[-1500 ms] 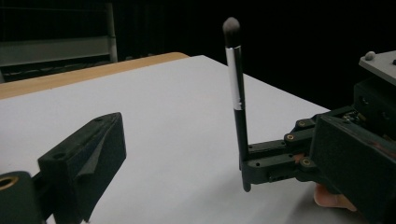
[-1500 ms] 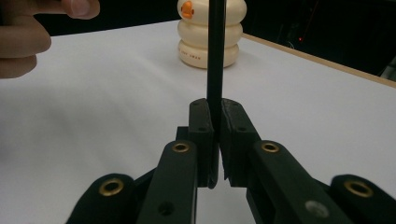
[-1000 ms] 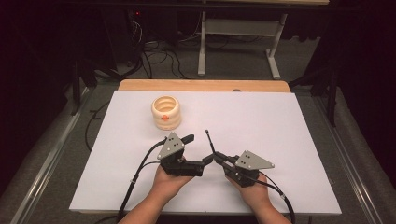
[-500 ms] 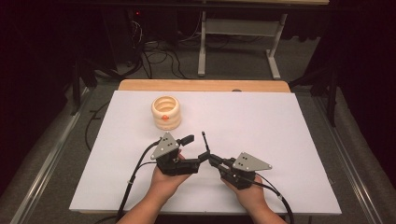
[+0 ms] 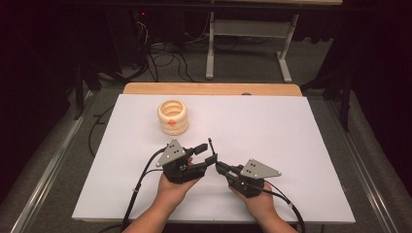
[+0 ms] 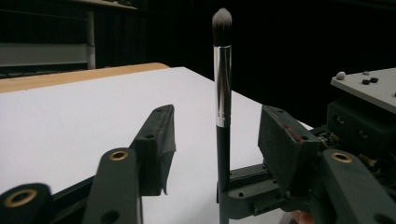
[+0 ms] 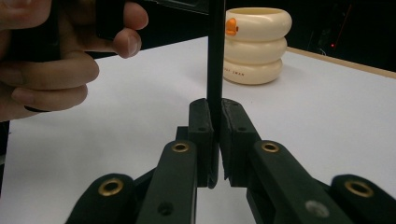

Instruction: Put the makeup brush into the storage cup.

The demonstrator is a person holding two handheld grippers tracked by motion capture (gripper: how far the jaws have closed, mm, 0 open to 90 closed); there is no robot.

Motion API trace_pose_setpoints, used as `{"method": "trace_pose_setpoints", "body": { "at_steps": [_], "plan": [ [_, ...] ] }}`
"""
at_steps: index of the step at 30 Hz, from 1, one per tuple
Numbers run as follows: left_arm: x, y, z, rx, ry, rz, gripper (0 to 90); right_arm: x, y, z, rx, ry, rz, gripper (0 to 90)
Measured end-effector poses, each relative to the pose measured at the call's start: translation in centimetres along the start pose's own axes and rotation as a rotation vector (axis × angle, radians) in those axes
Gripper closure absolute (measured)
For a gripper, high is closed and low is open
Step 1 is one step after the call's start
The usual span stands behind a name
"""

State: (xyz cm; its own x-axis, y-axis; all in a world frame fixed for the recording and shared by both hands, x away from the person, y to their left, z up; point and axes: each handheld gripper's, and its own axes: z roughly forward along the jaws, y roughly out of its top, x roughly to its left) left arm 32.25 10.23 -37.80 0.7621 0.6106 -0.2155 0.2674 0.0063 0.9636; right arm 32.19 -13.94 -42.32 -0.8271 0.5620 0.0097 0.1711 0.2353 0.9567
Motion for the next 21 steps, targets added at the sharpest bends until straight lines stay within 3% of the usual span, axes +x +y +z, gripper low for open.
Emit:
{"method": "trace_pose_setpoints", "body": {
  "at_steps": [12,21],
  "plan": [
    [0.03,-0.13,-0.06,-0.006,-0.016,-0.01,63.7,0.12,-0.05,0.2,-0.001,0.005,-0.003,86.0],
    [0.25,-0.22,-0.1,-0.009,-0.032,-0.024,70.0,0.21,-0.07,0.36,-0.007,0.014,-0.012,86.0]
  ]
}}
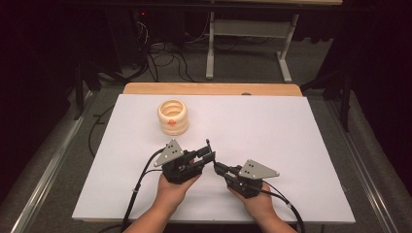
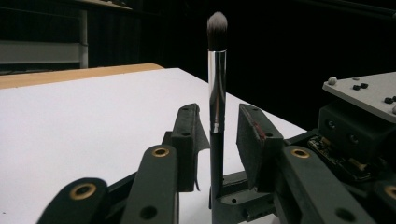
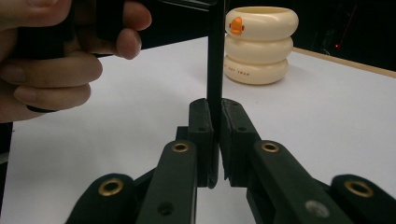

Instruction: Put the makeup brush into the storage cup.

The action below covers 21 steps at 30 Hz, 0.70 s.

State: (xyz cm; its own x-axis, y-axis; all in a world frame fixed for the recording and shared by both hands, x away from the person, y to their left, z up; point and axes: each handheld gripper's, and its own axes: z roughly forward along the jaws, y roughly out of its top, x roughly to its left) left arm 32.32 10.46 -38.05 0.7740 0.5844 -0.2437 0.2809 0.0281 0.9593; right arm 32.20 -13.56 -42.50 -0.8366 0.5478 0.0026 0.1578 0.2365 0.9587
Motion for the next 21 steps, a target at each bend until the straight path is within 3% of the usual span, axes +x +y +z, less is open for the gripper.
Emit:
{"method": "trace_pose_setpoints", "body": {
  "at_steps": [21],
  "plan": [
    [-0.06,-0.22,0.09,0.0,-0.004,0.01,82.9,0.14,-0.11,0.19,0.014,0.004,-0.017,85.9]
  ]
}}
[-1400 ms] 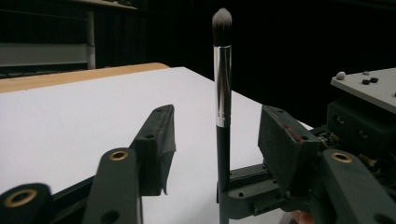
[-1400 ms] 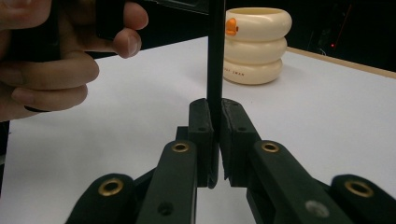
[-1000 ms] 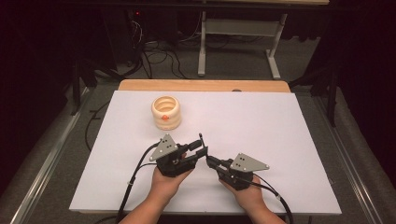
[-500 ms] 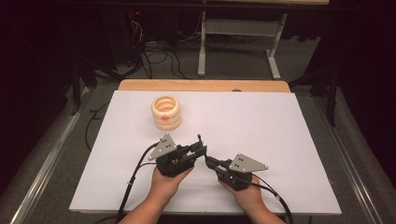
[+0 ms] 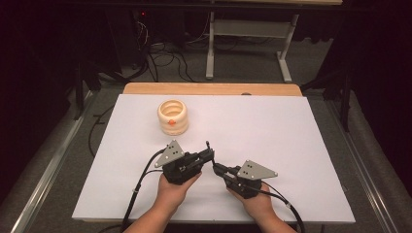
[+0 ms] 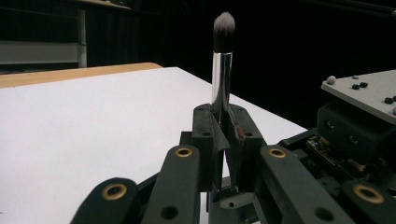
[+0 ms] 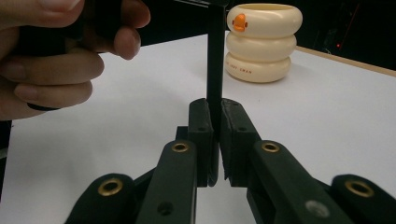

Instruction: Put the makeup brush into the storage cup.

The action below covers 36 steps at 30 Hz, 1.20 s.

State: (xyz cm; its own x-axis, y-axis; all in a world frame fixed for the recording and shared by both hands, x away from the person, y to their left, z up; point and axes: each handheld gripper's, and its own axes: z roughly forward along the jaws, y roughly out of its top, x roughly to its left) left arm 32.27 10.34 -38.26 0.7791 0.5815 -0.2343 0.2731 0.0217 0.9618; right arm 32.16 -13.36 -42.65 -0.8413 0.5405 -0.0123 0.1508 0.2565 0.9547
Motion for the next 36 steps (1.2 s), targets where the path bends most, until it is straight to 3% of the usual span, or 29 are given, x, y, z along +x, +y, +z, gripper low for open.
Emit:
{"method": "trace_pose_setpoints", "body": {
  "at_steps": [15,26,33,36],
  "plan": [
    [-0.14,-0.03,-0.02,-0.008,0.004,0.014,83.4,-0.03,0.05,-0.08,-0.002,0.0,0.005,84.2],
    [-0.13,0.02,-0.11,-0.008,0.007,0.019,83.4,-0.05,0.07,-0.09,0.0,-0.003,0.033,73.7],
    [-0.08,0.07,-0.22,-0.006,0.017,0.029,83.3,-0.14,0.03,0.03,0.017,-0.006,0.047,61.2],
    [0.0,0.09,-0.24,-0.007,0.022,0.032,83.4,-0.19,0.01,0.12,0.02,-0.006,0.032,55.4]
  ]
}}
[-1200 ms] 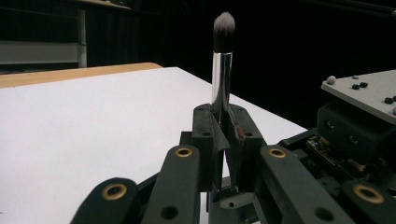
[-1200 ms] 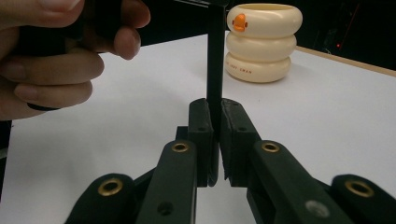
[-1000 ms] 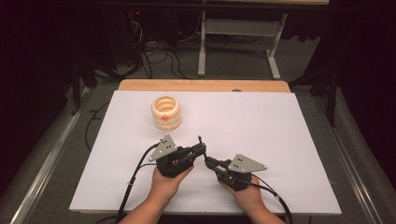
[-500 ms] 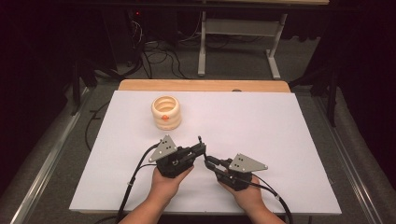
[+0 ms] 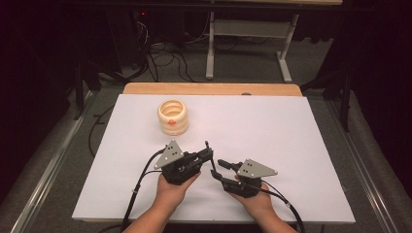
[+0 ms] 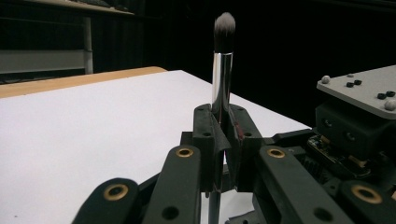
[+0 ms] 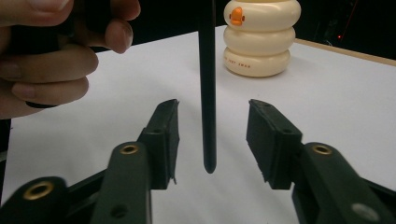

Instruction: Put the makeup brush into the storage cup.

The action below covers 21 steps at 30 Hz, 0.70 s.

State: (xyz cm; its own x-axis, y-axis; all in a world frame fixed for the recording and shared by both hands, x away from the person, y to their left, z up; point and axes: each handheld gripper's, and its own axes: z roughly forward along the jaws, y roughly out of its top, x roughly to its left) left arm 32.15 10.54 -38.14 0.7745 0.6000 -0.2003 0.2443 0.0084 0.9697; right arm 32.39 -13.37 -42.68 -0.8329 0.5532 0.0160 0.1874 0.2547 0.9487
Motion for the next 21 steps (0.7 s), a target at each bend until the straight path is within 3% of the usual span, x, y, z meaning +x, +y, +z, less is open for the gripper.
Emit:
{"method": "trace_pose_setpoints", "body": {
  "at_steps": [21],
  "plan": [
    [0.6,0.42,-0.86,0.006,0.052,0.036,83.3,-0.49,0.07,-0.09,0.031,-0.032,0.017,16.2]
  ]
}}
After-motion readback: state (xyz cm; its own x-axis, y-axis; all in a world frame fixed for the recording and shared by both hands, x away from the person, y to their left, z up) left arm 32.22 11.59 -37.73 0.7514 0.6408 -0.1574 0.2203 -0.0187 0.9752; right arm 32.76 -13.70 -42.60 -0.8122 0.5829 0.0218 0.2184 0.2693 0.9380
